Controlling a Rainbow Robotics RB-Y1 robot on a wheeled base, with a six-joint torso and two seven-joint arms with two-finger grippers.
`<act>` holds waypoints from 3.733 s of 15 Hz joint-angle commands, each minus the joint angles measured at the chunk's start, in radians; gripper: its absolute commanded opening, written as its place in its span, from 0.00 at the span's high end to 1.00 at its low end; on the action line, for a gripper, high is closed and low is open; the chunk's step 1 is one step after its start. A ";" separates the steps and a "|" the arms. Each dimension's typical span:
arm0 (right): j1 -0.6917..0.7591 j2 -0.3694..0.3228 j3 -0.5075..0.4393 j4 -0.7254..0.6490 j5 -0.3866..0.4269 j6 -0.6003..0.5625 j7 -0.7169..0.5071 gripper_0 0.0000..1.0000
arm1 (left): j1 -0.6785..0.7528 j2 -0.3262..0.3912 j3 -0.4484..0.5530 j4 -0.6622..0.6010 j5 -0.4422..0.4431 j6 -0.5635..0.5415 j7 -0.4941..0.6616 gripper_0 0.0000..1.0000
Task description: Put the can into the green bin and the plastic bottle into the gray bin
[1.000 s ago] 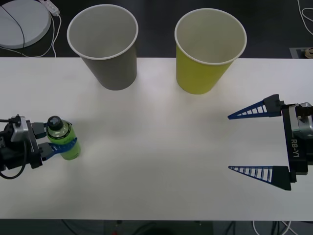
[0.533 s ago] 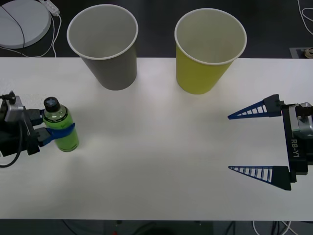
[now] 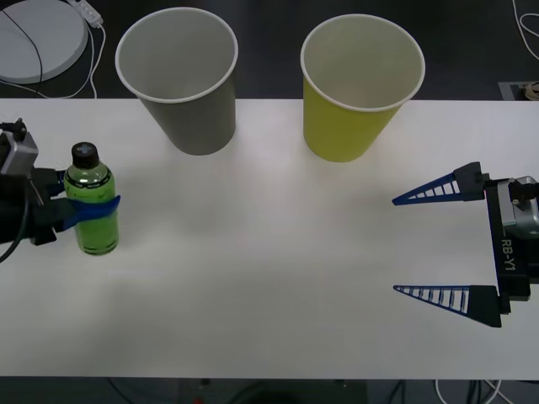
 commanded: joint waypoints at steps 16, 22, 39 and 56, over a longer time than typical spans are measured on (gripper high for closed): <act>0.000 0.000 0.000 0.000 0.000 0.000 0.000 0.00 | -0.199 0.168 0.167 -0.135 -0.268 -0.355 0.683 1.00; 0.000 0.000 0.000 0.000 0.000 0.000 0.000 0.00 | -0.281 0.182 0.167 -0.109 -0.326 -0.375 0.726 1.00; 0.000 0.000 0.000 0.000 0.000 0.000 0.000 0.00 | -0.726 0.194 -0.176 0.065 -0.362 -0.375 0.720 1.00; 0.000 0.000 0.000 0.000 0.000 0.000 0.000 0.00 | -1.259 0.205 -0.628 0.365 -0.319 -0.427 0.724 1.00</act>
